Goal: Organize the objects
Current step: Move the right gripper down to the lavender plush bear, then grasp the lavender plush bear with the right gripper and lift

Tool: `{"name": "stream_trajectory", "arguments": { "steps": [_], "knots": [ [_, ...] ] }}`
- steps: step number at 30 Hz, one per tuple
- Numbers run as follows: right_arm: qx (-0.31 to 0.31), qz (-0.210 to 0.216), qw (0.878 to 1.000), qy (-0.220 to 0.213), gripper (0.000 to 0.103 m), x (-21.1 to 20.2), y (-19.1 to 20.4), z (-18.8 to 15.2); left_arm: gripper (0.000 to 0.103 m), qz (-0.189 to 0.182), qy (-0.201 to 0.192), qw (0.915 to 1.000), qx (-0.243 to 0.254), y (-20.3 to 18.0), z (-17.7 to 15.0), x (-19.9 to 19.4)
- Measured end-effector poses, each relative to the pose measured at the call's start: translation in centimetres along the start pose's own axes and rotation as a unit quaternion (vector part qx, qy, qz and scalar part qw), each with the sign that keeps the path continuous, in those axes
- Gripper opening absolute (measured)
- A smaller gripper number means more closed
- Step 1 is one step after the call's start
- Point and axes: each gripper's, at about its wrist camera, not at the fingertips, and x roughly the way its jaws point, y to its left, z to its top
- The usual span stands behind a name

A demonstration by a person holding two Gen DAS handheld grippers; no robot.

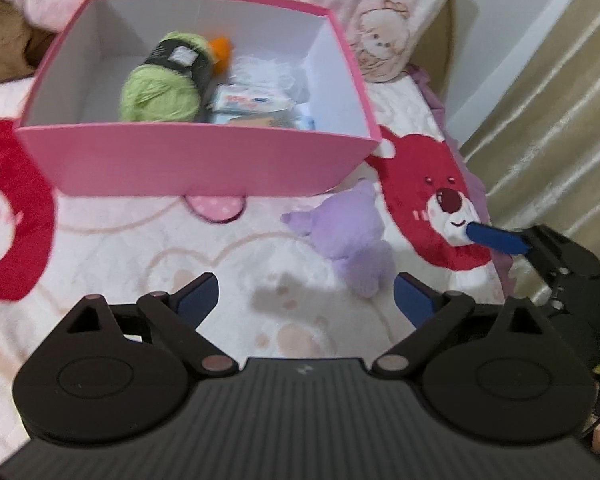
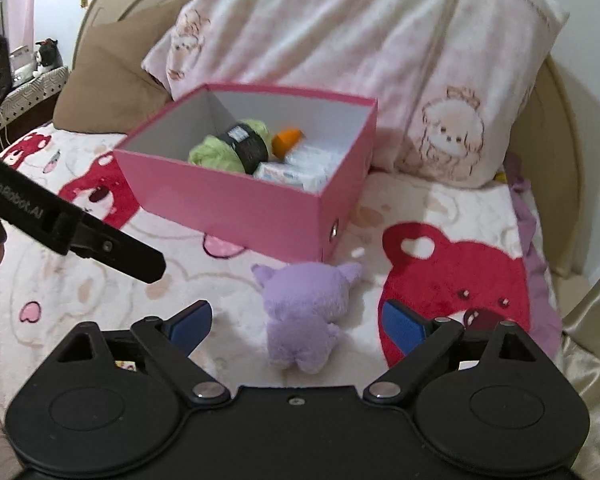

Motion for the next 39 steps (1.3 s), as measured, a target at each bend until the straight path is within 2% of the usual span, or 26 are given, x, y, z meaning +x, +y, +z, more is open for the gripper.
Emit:
{"name": "stream_trajectory", "arguments": {
  "steps": [1,3,6,8,12,16,20,25,28,30,32,34,35,39],
  "knots": [
    [0.012,0.003,1.0,0.007,0.094,0.6,-0.1,-0.1,0.097,-0.007,-0.009,0.9999,0.013,-0.3,-0.2,0.3],
    [0.027,0.011,1.0,0.003,0.094,1.1,-0.1,-0.4,0.098,0.002,-0.025,0.9993,0.028,-0.7,-0.5,0.8],
    [0.024,0.012,1.0,0.001,0.094,1.8,0.3,-1.1,0.098,0.013,-0.032,0.9991,0.027,-0.8,-0.5,1.5],
    [0.03,0.013,0.999,-0.004,0.094,2.2,0.4,-1.6,0.098,-0.001,-0.038,0.9991,0.018,-0.5,-0.4,1.9],
    [0.016,-0.012,1.0,-0.008,0.094,3.1,0.6,-1.9,0.098,-0.036,-0.045,0.9982,0.018,-0.4,-0.9,3.3],
    [0.021,-0.009,1.0,0.004,0.094,4.1,0.5,-1.9,0.097,-0.059,-0.057,0.9965,0.015,-0.9,-1.7,5.0],
    [0.008,-0.032,0.999,0.014,0.094,4.8,0.4,-2.5,0.097,-0.045,-0.064,0.9963,0.035,-1.5,-2.1,6.8],
    [0.022,-0.019,0.999,0.04,0.094,5.8,0.1,-2.6,0.094,-0.076,-0.05,0.9956,-0.025,-0.5,-2.0,9.0],
    [0.041,-0.019,0.998,0.048,0.093,5.9,-0.1,-2.1,0.079,-0.095,-0.052,0.9933,-0.041,-0.4,-2.3,9.8],
    [0.05,-0.009,0.997,0.057,0.09,6.2,-0.2,-1.7,0.063,-0.107,-0.053,0.9911,-0.059,-0.2,-2.5,10.4],
    [0.051,-0.012,0.996,0.068,0.089,7.0,-0.1,-1.7,0.056,-0.122,-0.05,0.9873,-0.088,0.6,-2.5,10.9],
    [0.052,-0.009,0.995,0.083,0.081,7.9,0.1,-1.7,0.051,-0.142,-0.041,0.9819,-0.119,1.3,-2.5,11.4],
    [0.052,-0.009,0.995,0.087,0.072,8.1,0.2,-1.7,0.05,-0.149,-0.035,0.9799,-0.128,1.5,-2.6,11.6],
    [0.05,-0.018,0.995,0.087,0.053,8.2,0.9,-1.8,0.046,-0.142,-0.038,0.982,-0.119,1.7,-3.0,11.1]
  ]
}}
